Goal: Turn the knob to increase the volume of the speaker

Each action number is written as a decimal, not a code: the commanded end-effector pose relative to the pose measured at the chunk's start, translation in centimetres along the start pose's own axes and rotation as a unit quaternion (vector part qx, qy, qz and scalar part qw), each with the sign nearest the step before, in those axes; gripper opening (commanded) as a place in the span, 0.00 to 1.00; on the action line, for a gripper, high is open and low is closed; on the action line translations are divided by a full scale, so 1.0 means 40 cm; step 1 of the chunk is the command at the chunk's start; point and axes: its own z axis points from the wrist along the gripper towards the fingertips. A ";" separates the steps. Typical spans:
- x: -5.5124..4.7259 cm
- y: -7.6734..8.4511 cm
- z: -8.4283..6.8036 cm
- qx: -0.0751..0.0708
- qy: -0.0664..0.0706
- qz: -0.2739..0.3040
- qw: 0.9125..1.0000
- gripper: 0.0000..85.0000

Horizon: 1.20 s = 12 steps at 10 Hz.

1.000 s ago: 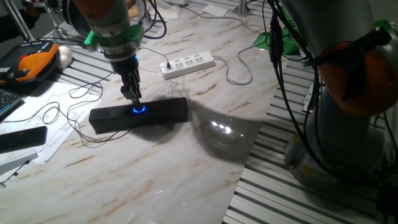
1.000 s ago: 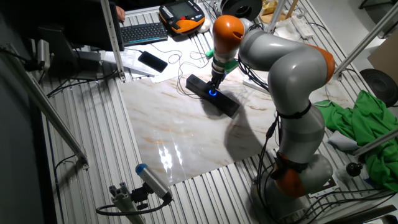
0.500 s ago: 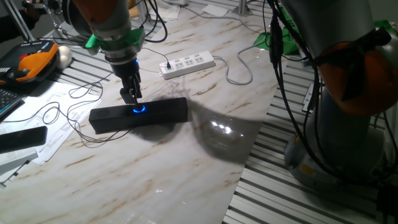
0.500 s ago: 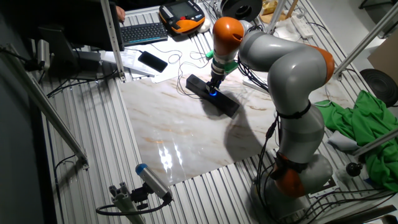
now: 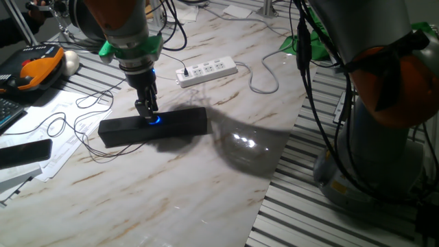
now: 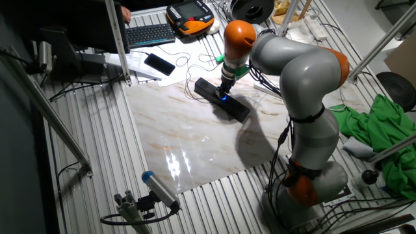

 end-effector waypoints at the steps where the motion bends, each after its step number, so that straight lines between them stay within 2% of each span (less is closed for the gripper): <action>1: 0.001 0.000 0.001 0.000 0.000 0.000 1.000 0.60; 6: 0.003 0.013 0.008 -0.001 -0.005 0.003 1.000 0.60; 12: 0.003 0.010 0.015 -0.001 -0.007 0.002 1.000 0.60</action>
